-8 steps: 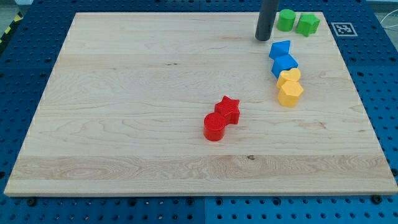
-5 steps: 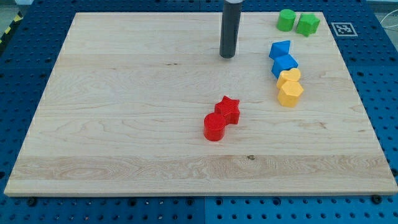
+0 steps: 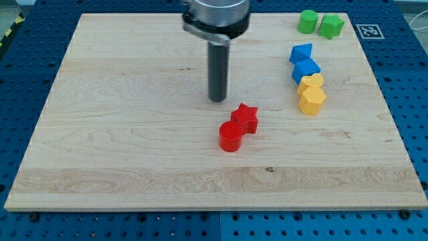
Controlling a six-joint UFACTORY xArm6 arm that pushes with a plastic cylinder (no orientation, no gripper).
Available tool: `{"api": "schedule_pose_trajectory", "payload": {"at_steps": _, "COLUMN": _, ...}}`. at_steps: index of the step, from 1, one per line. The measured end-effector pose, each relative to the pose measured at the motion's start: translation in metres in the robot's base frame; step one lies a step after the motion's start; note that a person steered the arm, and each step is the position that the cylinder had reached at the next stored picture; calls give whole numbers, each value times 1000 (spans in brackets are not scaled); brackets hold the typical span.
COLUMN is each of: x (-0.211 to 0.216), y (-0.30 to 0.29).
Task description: Move the red star towards the center left
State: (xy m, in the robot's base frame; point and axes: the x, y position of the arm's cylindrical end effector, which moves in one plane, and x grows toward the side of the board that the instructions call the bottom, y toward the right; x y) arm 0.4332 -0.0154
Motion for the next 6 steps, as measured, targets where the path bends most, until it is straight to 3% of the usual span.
{"api": "schedule_pose_trajectory", "payload": {"at_steps": 2, "x": 41, "y": -25}}
{"api": "schedule_pose_trajectory", "payload": {"at_steps": 6, "x": 48, "y": -26}}
